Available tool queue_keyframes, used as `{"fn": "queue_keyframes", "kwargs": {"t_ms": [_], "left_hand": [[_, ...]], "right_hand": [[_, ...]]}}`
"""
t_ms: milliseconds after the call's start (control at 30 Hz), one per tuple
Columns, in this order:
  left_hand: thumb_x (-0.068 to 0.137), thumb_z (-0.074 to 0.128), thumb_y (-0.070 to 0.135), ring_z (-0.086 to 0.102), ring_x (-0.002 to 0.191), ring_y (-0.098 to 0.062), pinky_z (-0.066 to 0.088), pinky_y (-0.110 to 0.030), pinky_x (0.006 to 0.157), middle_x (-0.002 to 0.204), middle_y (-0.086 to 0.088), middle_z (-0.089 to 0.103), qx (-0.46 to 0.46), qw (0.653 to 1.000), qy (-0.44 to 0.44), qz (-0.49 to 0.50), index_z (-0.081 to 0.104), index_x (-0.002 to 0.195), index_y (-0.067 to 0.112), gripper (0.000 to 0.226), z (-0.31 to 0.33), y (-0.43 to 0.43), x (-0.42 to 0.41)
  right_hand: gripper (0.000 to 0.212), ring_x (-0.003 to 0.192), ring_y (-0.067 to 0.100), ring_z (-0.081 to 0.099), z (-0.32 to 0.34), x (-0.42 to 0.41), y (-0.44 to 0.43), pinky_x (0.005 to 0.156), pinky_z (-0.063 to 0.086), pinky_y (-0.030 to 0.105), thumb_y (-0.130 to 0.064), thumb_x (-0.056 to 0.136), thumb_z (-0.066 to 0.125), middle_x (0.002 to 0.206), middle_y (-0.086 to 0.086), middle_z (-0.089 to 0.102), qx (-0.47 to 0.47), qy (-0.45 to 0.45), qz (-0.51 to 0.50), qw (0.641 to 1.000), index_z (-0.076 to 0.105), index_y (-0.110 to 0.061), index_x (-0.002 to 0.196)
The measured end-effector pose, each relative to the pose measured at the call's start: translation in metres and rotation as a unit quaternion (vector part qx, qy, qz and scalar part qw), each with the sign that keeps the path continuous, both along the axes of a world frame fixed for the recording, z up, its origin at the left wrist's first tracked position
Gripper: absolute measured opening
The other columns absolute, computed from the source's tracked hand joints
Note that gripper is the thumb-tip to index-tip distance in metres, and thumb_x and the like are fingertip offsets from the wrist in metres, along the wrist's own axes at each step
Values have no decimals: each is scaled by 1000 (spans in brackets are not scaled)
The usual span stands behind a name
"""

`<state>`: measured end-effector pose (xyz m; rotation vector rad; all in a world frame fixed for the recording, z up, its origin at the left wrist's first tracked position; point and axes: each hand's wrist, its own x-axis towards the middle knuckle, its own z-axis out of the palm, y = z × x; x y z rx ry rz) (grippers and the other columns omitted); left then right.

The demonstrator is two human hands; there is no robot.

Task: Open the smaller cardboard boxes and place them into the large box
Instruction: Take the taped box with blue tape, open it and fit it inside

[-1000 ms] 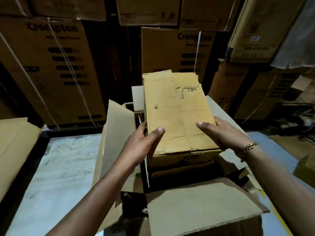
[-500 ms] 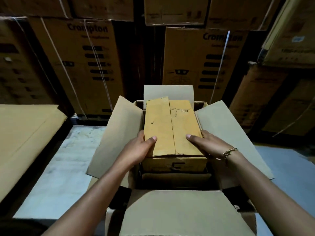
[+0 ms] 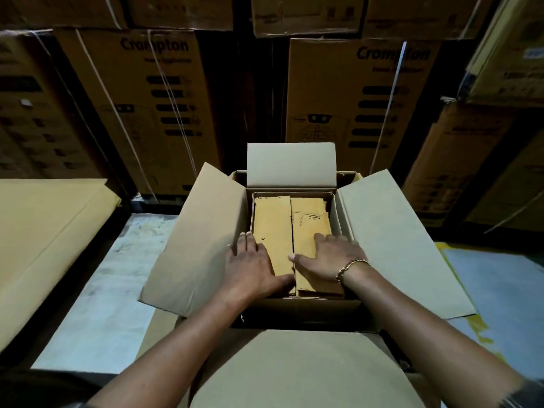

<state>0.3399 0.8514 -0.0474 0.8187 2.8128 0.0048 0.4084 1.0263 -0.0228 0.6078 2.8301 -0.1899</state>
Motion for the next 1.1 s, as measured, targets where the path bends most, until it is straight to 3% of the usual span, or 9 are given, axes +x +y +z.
{"fn": "queue_keyframes", "kwargs": {"t_ms": [133,233,300,367,467,667,867,1033,1100], "left_hand": [[77,36,90,-7,154,-39,9,-64,121,167,-23,-5,-66,997,26,-10,30,155,7,114,0,7,6],[77,37,88,-2,155,-39,16,-60,121,167,-22,-6,-56,998,-23,4,29,155,6,114,7,9,7],[81,46,81,30,148,-35,37,-50,113,167,-18,17,26,995,-89,26,41,150,12,98,21,0,3],[90,52,64,58,118,-23,51,-39,95,146,-8,53,157,976,-139,55,54,139,18,67,37,-16,-6],[99,51,39,61,102,-22,51,-36,86,122,-5,66,208,970,-85,91,58,130,17,39,48,-36,-19],[100,58,35,63,116,-27,52,-42,96,131,-8,64,204,971,-13,125,49,139,16,45,28,-41,-18],[102,51,42,66,101,-25,52,-37,81,115,-8,68,153,982,38,99,51,126,12,37,19,-51,-24],[102,43,44,60,106,-28,52,-38,75,128,-11,51,81,986,133,66,34,147,10,57,9,-67,-24],[100,41,38,46,120,-30,45,-43,89,142,-13,39,16,982,188,14,32,151,10,58,4,-65,-24]], "right_hand": [[99,134,32,45,-8,-8,-12,108,31,47,-85,79,33,148,13,48,52,-24,-11,998,31,-18,151],[89,124,31,54,0,-8,-11,101,36,43,-78,82,35,137,12,57,29,-2,-16,999,31,-20,150],[75,110,30,60,14,-4,2,88,45,38,-70,87,39,125,10,63,-35,27,-32,999,37,-24,146],[61,100,29,62,28,6,21,78,49,35,-60,92,44,116,9,65,-71,67,-60,993,43,-25,141],[56,102,33,62,34,19,46,77,52,36,-45,93,53,121,12,63,-62,79,-110,989,41,-22,143],[60,107,37,62,12,27,41,83,52,40,-34,95,56,125,16,62,-44,110,-126,985,33,-22,149],[60,105,31,62,2,30,57,84,56,42,-41,94,57,123,11,62,-40,121,-144,981,36,-26,149],[67,127,28,46,4,38,56,96,48,41,-35,94,56,147,9,41,123,68,-72,987,27,-17,151],[59,135,29,39,4,38,47,106,42,41,-25,93,56,153,9,34,215,71,-1,974,36,-16,147]]}}
